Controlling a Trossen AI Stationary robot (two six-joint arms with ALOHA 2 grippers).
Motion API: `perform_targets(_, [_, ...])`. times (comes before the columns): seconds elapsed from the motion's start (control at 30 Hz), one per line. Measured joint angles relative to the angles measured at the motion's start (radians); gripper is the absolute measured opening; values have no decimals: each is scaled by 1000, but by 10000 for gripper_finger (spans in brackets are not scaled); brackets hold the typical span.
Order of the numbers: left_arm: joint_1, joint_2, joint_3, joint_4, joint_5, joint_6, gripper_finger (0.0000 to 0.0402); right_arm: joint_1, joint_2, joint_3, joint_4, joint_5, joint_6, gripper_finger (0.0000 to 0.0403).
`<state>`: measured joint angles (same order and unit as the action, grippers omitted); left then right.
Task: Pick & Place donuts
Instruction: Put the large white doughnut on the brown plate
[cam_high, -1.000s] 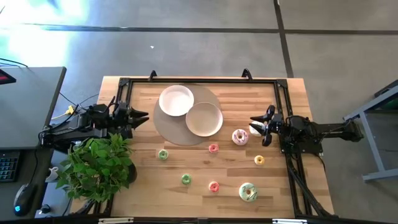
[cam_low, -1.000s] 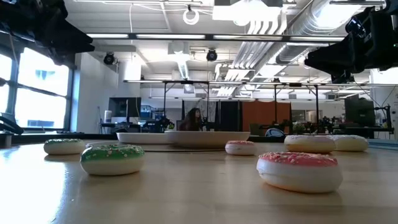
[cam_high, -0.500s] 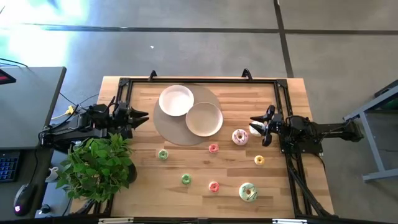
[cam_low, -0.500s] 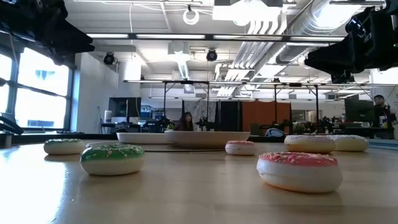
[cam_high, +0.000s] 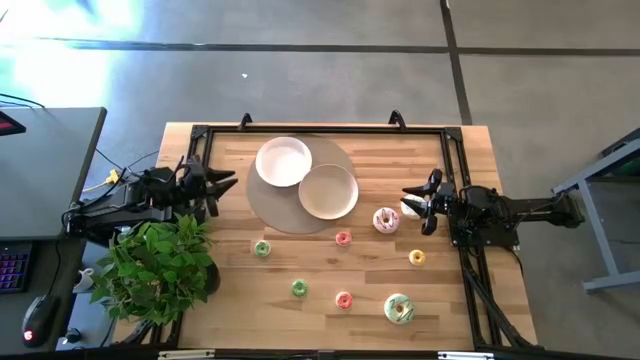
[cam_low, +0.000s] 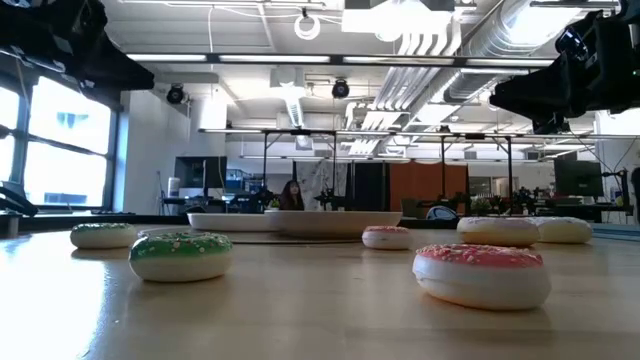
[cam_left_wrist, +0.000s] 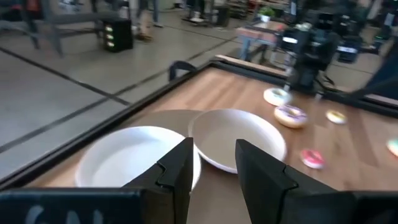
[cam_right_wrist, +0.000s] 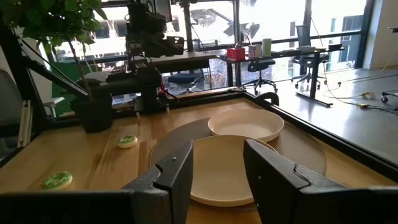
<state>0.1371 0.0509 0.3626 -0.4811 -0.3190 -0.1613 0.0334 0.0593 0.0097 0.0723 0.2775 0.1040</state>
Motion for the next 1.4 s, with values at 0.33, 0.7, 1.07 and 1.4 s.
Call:
perform_targets(0.33, [0,0,0,3,-6,0,119,0,0,0,0,0,-5,138])
perform_targets(0.7, [0,0,0,69,72,-265,119,0,0,0,19,19,-7,138])
perform_targets(1.07, [0,0,0,71,128,-291,119,0,0,0,143,60,-133,138])
perform_targets(1.4, [0,70,1,280,213,-238,119,0,28,73,119,101,-192,138])
